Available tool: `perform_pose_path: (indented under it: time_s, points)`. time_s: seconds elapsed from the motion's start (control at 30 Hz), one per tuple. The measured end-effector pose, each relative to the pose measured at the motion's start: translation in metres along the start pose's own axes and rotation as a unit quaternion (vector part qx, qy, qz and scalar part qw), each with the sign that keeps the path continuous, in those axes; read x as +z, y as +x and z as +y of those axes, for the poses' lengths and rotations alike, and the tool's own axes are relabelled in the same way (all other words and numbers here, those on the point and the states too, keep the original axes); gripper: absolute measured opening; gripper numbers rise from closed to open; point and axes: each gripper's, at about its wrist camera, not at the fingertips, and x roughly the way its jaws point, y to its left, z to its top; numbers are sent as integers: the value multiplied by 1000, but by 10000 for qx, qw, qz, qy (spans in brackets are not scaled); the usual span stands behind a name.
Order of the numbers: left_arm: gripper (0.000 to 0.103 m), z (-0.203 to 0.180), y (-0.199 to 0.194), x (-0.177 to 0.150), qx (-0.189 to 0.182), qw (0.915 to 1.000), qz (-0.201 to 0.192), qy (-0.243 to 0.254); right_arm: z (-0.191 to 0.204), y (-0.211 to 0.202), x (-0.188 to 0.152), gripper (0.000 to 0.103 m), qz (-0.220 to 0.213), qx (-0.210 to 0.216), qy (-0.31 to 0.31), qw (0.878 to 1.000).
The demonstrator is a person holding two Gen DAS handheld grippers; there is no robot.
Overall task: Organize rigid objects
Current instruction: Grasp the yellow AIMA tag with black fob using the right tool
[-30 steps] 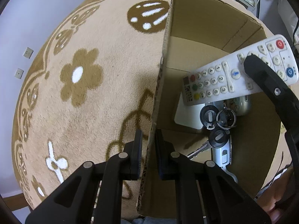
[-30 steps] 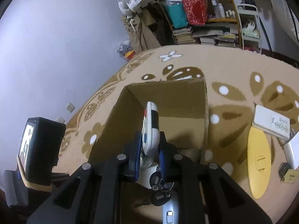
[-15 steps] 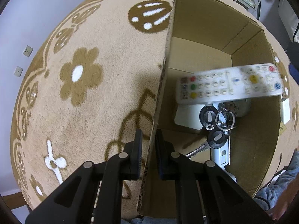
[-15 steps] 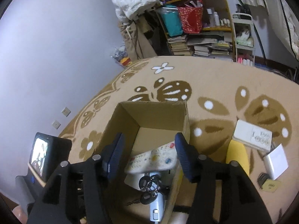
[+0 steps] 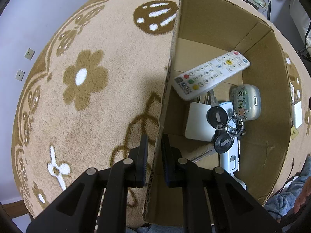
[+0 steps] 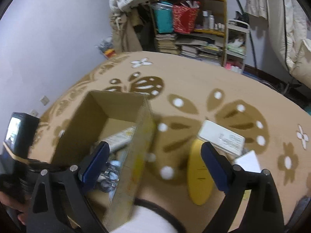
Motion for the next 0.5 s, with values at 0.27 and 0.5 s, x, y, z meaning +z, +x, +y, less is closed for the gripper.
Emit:
perform_pose_path:
  time_s: [0.27, 0.5]
  points:
    - [14, 2, 1, 1, -17, 10000, 5, 10, -49, 5, -16, 100, 264, -647, 488, 9964]
    - [14, 2, 1, 1, -15, 10000, 4, 10, -96, 12, -30, 100, 606, -1196, 1138, 9844]
